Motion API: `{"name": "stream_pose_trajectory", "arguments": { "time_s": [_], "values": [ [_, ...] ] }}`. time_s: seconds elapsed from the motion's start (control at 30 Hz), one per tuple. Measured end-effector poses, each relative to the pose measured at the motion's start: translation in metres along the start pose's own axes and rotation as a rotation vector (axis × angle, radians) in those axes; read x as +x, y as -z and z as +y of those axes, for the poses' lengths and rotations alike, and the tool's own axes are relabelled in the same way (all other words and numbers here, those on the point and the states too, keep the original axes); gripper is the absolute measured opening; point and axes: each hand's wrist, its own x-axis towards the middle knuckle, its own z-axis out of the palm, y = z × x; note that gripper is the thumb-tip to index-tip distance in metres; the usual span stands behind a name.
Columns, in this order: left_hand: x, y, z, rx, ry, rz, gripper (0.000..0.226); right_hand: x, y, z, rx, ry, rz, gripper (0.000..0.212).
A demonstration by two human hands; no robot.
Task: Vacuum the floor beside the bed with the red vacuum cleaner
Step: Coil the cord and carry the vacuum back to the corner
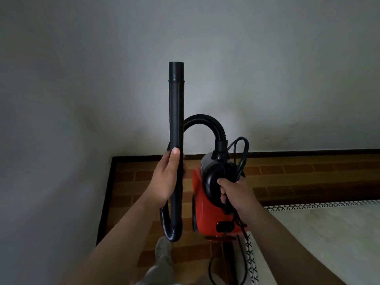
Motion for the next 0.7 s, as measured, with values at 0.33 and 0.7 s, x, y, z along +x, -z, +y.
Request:
{"name": "stream_pose_trajectory", "arguments": {
  "time_s": [0.33,0.7],
  "values": [
    [0.097,-0.013,-0.009,-0.001,0.108,0.082,0.068,0.101,-0.007,-0.015,0.048,-0.096,-0.017,0.004],
    [0.170,-0.052,-0.027,0.102,0.182,0.221,0.059,0.215,-0.008,-0.006,0.080,-0.234,-0.073,0.024]
  ]
}}
